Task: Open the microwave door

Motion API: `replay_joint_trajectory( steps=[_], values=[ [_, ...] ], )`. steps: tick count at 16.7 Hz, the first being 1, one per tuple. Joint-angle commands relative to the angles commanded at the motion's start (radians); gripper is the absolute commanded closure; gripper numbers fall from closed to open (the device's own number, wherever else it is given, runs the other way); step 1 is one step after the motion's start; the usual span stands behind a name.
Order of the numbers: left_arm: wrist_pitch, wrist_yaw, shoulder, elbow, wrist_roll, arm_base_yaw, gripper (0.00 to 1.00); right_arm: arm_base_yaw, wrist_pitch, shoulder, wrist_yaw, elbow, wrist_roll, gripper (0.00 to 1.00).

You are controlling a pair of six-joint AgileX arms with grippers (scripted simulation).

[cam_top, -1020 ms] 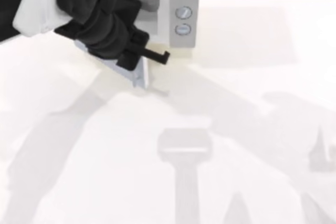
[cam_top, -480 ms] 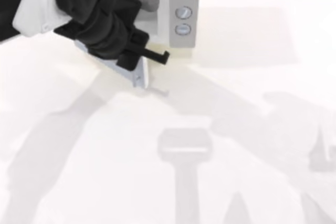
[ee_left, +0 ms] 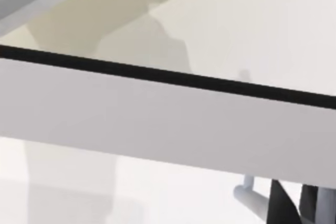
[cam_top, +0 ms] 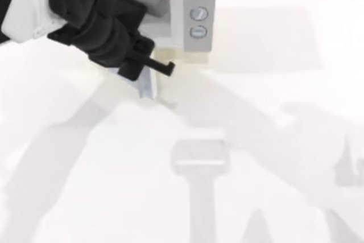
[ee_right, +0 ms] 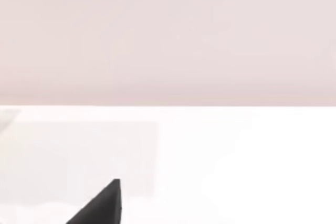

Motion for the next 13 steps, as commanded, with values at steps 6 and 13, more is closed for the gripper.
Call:
replay_joint_trajectory(
  steps=[6, 13],
  values=[
    [0.002, 0.041, -0.036, -0.033, 0.076, 0.029, 1.00, 0.000, 0.000, 0.000, 0.000, 0.000, 0.000, 0.00],
    [0.002, 0.041, -0.036, -0.033, 0.076, 0.029, 1.00, 0.000, 0.000, 0.000, 0.000, 0.000, 0.000, 0.00]
  ],
)
